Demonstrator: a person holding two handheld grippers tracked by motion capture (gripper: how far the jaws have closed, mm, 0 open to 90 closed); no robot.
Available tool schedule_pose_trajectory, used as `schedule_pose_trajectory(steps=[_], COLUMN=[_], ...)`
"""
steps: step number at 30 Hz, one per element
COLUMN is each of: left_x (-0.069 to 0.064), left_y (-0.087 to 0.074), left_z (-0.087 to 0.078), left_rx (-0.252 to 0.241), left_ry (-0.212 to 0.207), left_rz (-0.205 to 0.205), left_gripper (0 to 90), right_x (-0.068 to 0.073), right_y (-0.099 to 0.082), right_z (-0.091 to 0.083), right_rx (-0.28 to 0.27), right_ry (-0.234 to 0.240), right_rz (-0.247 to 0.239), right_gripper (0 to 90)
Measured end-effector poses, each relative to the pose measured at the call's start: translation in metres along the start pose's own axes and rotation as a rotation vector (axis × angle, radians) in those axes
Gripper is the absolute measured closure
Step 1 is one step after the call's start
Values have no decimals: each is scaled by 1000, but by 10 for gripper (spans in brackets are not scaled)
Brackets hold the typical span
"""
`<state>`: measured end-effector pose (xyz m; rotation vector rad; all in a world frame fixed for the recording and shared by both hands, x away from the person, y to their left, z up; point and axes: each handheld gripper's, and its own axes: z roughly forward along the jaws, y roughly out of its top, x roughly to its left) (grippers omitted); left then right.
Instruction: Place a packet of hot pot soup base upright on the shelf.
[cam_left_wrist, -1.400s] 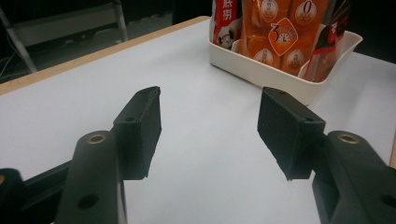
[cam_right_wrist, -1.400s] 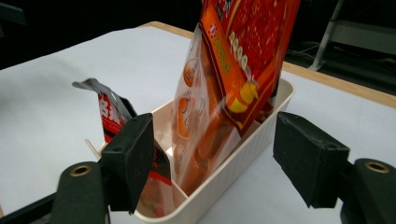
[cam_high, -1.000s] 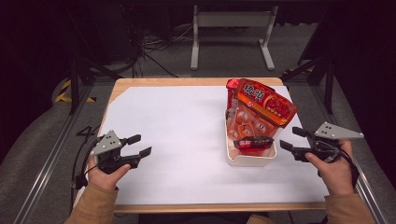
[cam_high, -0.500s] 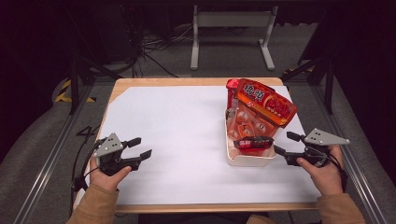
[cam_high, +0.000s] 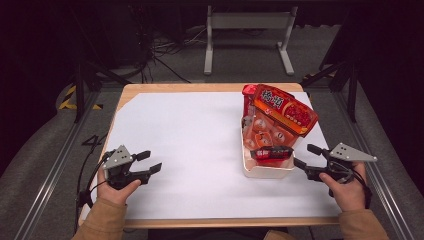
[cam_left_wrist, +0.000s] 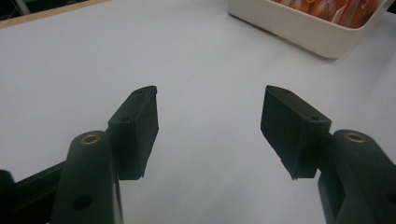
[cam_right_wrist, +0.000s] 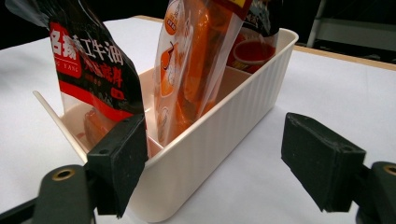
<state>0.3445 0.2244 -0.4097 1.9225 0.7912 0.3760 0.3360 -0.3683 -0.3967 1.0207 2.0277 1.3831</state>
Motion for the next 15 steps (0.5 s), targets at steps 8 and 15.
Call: schedule_pose_trajectory(steps=[8,15], left_x=[2,1], left_y=[-4,-3], left_z=[-1,-1], left_rx=[0,-3], left_ry=[7,9], left_rz=[-7,-7], left_gripper=[376,372], right_x=[-4,-8], right_y=[-1,-8], right_z=[-9,-6], right_rx=[-12,45], right_ry=[-51,-98], right_rz=[-8,-15], right_gripper=[277,285])
